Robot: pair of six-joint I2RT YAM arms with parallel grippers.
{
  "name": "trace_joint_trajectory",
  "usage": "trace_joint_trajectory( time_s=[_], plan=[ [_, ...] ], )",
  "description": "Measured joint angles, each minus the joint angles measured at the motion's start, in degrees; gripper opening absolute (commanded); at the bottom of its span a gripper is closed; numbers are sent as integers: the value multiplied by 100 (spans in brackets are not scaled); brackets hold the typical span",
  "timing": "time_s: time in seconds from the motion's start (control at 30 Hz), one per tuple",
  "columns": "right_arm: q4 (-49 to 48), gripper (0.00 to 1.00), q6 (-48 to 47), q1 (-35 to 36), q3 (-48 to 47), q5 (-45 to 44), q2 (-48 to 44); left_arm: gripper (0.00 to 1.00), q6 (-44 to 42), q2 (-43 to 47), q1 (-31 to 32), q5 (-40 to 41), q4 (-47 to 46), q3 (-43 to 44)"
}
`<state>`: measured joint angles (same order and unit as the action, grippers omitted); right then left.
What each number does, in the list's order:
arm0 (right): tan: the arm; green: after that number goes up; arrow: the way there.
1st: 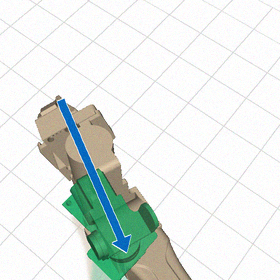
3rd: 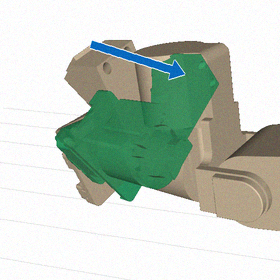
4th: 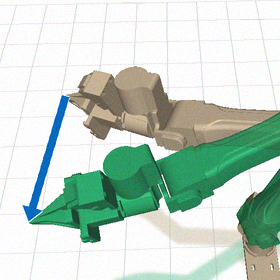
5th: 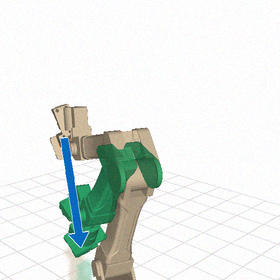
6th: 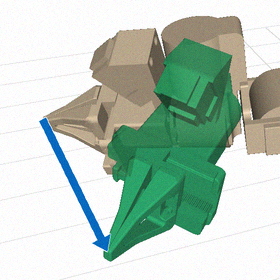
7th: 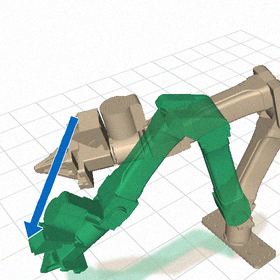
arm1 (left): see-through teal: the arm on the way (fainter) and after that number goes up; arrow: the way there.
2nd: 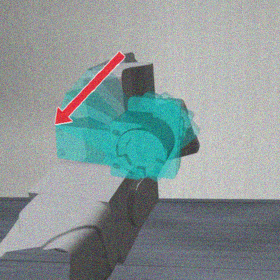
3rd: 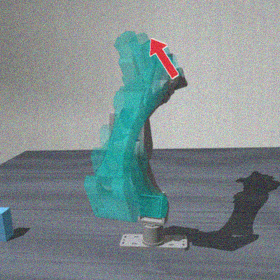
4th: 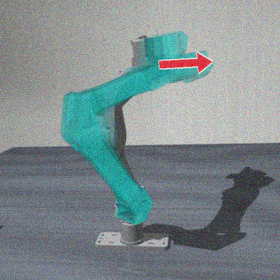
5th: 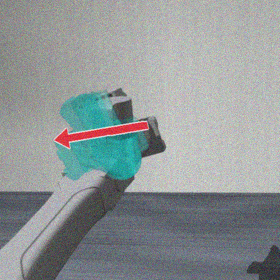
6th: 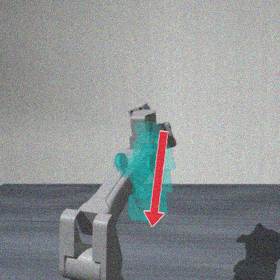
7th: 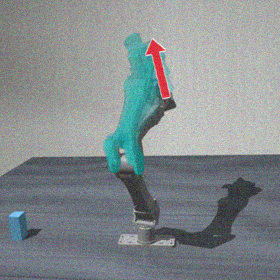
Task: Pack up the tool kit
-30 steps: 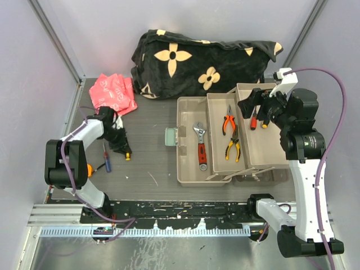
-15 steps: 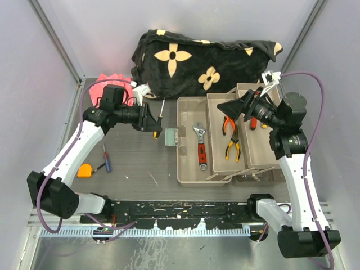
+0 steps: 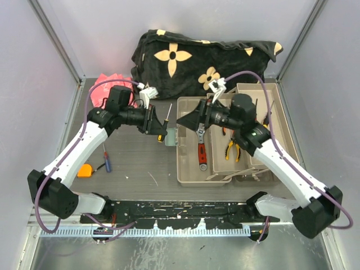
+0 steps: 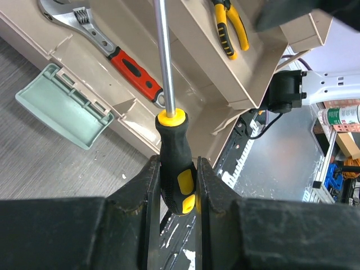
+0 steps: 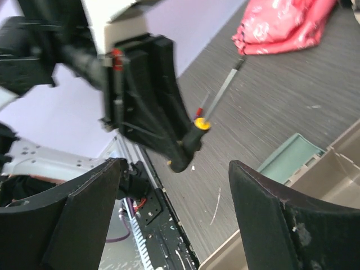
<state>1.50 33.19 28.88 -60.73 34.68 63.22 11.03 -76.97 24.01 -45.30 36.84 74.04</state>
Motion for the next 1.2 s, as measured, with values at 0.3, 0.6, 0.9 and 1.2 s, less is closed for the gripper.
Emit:
trace_joint_trajectory(
  time_s=[0.3,0.6,0.9,1.2],
  plan=[
    [-96,81,-61,654,-2,-938,833,0,-22,208,48,-4,4,-2],
    [-385,74,-22,979,-17,-1239,1185,0,-31,411,68,2,7,-7],
    [-881,66,149,1008,-17,-1357,1250,0,-48,413,79,-11,15,-101],
    [-1130,60,345,1051,-17,-1320,1495,0,-127,415,79,-15,28,-109]
  ],
)
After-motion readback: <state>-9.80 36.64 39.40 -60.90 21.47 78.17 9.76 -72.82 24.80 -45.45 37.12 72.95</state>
